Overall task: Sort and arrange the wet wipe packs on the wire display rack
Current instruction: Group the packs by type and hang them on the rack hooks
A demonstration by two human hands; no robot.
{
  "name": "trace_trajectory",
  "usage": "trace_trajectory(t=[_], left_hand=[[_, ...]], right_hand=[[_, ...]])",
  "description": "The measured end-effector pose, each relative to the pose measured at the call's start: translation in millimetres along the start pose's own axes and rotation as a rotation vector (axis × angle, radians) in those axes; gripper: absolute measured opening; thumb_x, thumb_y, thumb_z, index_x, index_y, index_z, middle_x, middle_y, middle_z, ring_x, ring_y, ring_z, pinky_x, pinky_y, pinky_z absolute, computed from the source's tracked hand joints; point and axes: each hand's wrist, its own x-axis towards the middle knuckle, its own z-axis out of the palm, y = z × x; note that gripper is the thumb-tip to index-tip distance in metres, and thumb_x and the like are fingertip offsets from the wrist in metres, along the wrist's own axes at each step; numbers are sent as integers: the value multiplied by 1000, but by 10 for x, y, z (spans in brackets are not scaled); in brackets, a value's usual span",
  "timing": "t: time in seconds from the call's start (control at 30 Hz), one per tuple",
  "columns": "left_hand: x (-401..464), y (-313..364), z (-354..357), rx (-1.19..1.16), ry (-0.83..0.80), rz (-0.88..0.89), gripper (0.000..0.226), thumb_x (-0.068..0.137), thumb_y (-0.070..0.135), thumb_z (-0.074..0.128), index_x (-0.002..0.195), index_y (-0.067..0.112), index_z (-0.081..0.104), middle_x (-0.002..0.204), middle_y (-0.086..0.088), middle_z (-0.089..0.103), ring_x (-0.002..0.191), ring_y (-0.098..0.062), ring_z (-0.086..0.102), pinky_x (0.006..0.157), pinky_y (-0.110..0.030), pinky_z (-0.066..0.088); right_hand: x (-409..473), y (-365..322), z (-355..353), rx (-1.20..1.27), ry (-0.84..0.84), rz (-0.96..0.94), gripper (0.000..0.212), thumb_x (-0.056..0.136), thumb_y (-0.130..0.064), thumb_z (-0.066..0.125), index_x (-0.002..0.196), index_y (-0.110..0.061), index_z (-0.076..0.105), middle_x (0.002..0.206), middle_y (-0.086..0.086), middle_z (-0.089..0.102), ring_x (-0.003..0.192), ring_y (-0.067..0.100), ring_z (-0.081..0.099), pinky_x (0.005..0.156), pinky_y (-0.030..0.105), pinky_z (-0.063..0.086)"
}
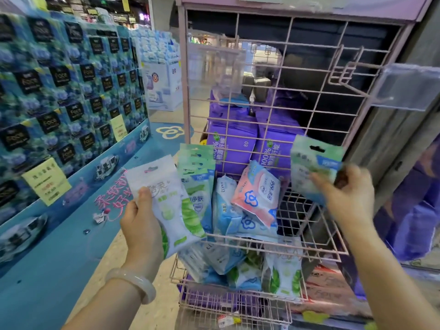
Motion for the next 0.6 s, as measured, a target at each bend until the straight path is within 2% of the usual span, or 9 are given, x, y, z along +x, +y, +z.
trace_trajectory(t=[0.07,0.1,0.17,0.2,0.3,0.37,0.43,0.5,0.6], left_hand=[[68,29,-69,-21,79,-5,28,91,38,53,64,28,49,70,9,53,68,-14,51,66,-32,41],[95,36,-99,-31,104,-8,28,90,37,54,65,27,51,70,7,55,70,-17,52,69,-34,42],[124,61,-139,-35,129,-6,28,90,37,54,65,24,52,72,5,57,76,-21,53,72,-36,42],[134,71,-160,-33,135,-2,28,90,37,54,65,23,51,72,4,57,78,-22,53,73,-37,42],[144,106,-243,-24,144,16,31,89,40,53,63,24,49,71,4,54,78,-22,51,73,-37,41],[148,121,-304,-25,148,35,30,90,41,52,65,24,51,72,6,55,73,-18,52,71,-34,41],[153,159,-341,-18,145,57,30,90,39,52,66,23,52,72,6,56,70,-15,52,66,-31,42],[161,181,-358,-23,124,78,28,91,37,53,67,22,52,74,5,57,72,-16,53,66,-29,44],[118,196,-357,-28,40,110,28,91,35,53,68,21,49,77,-2,54,79,-20,50,73,-39,42]], right_hand=[[-61,-348,-98,269,93,-58,20,66,-38,72,77,-31,58,89,11,59,76,19,57,66,24,46],[-105,-527,-83,454,55,-55,17,65,-38,72,75,-32,60,86,4,67,71,12,59,62,23,48],[-259,-825,109,746,-144,-19,14,68,-27,73,76,-29,62,73,-8,71,56,-1,58,49,16,46],[-363,-935,271,751,-241,-13,14,70,-20,72,77,-27,62,74,-5,71,55,0,58,47,17,46],[-694,-1092,862,434,-493,-27,15,77,-21,70,89,-18,61,98,23,62,81,30,61,70,42,51],[-888,-1052,1196,5,-693,-83,31,83,-28,63,104,-6,60,108,24,58,98,35,56,85,40,44],[-993,-1042,1360,-286,-808,-140,34,87,-26,56,112,-3,58,114,22,60,106,34,56,85,36,43],[-991,-1091,1374,-422,-835,-196,27,87,-18,55,108,-1,59,113,22,63,105,35,58,81,35,46],[-875,-1190,1150,-360,-792,-196,31,87,-28,58,106,-4,58,104,19,65,100,34,60,78,35,46]])
